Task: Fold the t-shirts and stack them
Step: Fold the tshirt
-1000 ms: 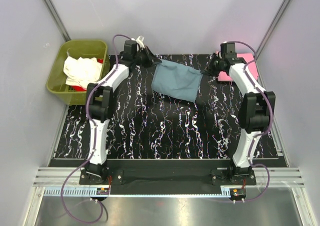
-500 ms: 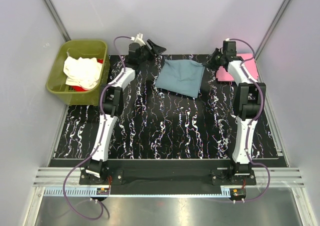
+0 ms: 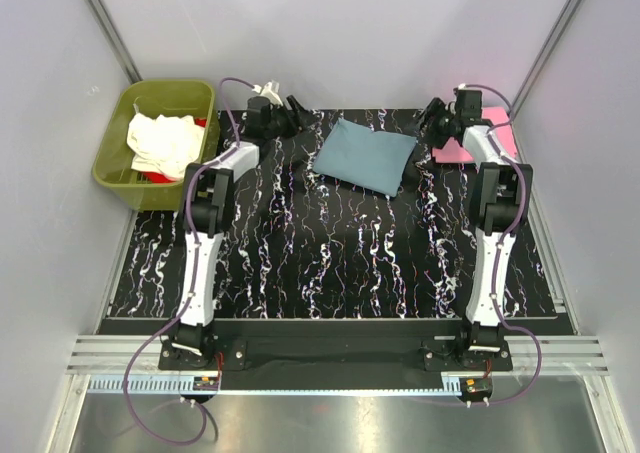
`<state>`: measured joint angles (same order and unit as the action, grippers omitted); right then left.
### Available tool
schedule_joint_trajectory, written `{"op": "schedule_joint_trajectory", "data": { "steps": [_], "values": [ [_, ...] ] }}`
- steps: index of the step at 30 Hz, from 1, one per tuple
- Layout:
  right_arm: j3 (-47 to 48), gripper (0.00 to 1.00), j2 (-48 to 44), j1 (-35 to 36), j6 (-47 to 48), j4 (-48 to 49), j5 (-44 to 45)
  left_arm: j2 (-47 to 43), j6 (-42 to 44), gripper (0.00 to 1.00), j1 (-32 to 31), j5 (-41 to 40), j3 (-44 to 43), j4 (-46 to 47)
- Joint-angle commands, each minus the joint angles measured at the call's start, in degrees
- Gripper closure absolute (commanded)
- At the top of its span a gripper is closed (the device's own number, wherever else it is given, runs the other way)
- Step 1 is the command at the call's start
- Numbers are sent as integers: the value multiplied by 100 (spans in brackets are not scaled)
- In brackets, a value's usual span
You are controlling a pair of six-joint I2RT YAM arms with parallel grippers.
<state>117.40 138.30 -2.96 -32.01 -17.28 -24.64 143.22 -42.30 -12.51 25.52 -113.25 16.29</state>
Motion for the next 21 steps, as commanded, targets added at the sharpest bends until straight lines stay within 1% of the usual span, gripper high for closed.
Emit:
{"op": "schedule_joint_trajectory", "data": {
  "steps": [1,2,3,5,6,7,8,9,11,14,18,21],
  "values": [
    [-454,32,-794,50,467,-196,-471,-1066,837,32,-128,304,521,-197],
    [-551,32,-857,41,511,-293,-515,-1346,873,32,-163,339,967,-145],
    [-648,32,-901,41,572,-563,-567,-1462,969,33,-268,235,1137,-179],
    [-858,30,-1032,50,591,-724,-803,-1682,1626,33,-409,-72,1279,-1002],
    [-1251,29,-1111,50,617,-646,-857,-1709,1872,33,-549,-378,1288,-1310],
    [-1490,27,-1321,50,669,-576,-919,-1744,2214,33,-611,-511,1314,-1591],
    [-1719,25,-1428,50,748,-505,-1006,-1814,2322,33,-655,-600,1462,-1968],
    [-2043,24,-1498,50,949,-487,-1025,-1858,2384,33,-699,-722,1594,-2024],
    [-2309,23,-1630,50,1117,-452,-1103,-1990,2402,32,-691,-706,2067,-1832],
    [-2573,22,-1596,50,1372,-417,-1506,-2000,2534,30,-682,-750,2324,-1744],
    [-2862,24,-1534,68,1443,-198,-1763,-1763,2648,29,-639,-425,2133,-1796],
    [-2960,26,-1455,129,1487,-109,-1904,-1403,2753,29,-568,-381,1668,-2129]
  ]
}}
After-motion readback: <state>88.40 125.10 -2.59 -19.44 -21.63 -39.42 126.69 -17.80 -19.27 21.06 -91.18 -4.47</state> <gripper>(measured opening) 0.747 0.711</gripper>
